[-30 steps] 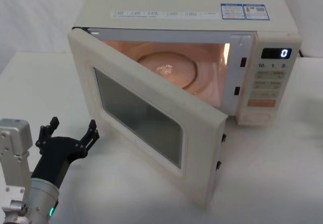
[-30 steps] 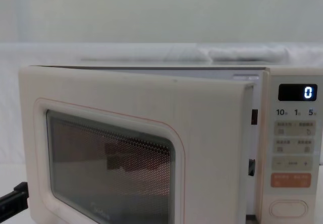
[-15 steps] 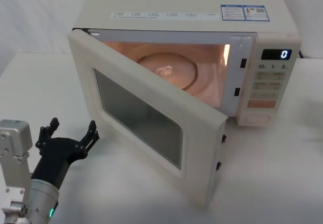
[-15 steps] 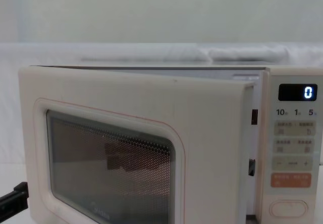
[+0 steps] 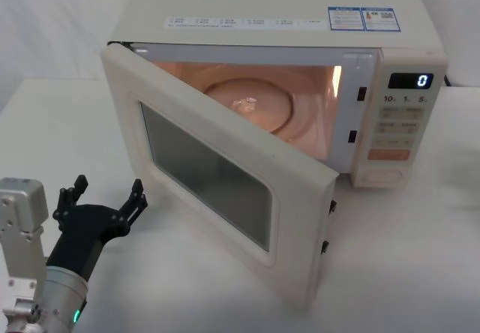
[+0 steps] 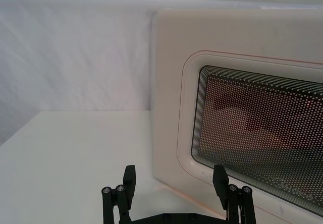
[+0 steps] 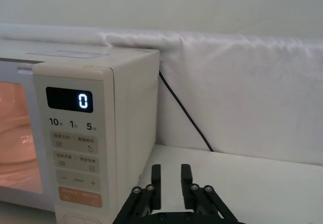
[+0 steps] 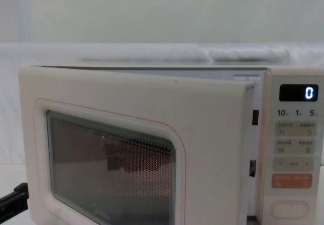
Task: Press the button to open the microwave door with one hand; close the microwave door with the other hand.
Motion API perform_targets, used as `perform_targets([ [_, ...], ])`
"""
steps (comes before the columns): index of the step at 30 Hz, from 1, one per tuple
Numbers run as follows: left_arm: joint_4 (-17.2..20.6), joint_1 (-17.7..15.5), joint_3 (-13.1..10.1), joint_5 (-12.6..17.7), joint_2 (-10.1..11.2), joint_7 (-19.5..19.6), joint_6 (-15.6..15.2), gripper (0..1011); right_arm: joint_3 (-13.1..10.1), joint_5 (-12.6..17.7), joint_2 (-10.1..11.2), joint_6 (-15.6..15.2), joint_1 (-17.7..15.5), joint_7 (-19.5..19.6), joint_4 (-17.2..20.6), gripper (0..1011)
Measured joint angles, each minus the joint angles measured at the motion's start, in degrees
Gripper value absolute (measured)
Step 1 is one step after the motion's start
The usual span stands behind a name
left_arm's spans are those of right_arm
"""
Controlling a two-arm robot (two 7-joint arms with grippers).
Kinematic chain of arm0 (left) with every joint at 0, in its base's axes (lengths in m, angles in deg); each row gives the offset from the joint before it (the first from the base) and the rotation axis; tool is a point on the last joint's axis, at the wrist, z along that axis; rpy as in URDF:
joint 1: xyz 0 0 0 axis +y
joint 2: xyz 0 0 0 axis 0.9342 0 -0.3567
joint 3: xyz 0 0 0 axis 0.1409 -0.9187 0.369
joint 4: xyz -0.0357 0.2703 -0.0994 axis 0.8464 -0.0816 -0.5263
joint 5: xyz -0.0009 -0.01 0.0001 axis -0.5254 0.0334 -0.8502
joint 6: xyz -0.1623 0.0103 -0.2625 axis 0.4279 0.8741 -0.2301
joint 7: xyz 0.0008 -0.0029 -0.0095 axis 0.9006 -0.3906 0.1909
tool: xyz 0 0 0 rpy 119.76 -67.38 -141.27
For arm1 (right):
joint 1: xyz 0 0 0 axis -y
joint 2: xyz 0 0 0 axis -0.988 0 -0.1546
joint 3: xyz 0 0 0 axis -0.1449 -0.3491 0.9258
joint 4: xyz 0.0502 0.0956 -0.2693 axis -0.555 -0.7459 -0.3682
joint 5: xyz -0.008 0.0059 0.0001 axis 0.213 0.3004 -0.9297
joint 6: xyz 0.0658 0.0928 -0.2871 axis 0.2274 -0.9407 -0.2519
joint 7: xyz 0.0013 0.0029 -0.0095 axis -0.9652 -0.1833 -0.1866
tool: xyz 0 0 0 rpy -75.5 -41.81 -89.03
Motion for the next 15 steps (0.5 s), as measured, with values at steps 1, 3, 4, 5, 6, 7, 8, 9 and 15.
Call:
perform_targets([
  [1,0.0,0.0,0.0,0.0,0.0,0.0,0.0,1001,0.0,0.0,0.0,0.0,0.0,0.0,0.0,230],
  [3,0.0,0.0,0.0,0.0,0.0,0.0,0.0,1001,0.0,0.0,0.0,0.0,0.0,0.0,0.0,296],
  [4,0.0,0.0,0.0,0.0,0.0,0.0,0.0,1001,0.0,0.0,0.0,0.0,0.0,0.0,0.0,357],
  [5,0.0,0.0,0.0,0.0,0.0,0.0,0.0,1001,0.0,0.0,0.0,0.0,0.0,0.0,0.0,366],
  [6,0.0,0.0,0.0,0.0,0.0,0.0,0.0,1001,0.0,0.0,0.0,0.0,0.0,0.0,0.0,413],
  [7,0.0,0.0,0.0,0.0,0.0,0.0,0.0,1001,0.0,0.0,0.0,0.0,0.0,0.0,0.0,436],
  [8,0.0,0.0,0.0,0.0,0.0,0.0,0.0,1001,0.0,0.0,0.0,0.0,0.0,0.0,0.0,474],
  [9,0.0,0.0,0.0,0.0,0.0,0.0,0.0,1001,0.0,-0.1,0.0,0.0,0.0,0.0,0.0,495],
  [15,0.0,0.0,0.0,0.0,0.0,0.0,0.0,1001,0.0,-0.1,0.0,0.0,0.0,0.0,0.1,699],
])
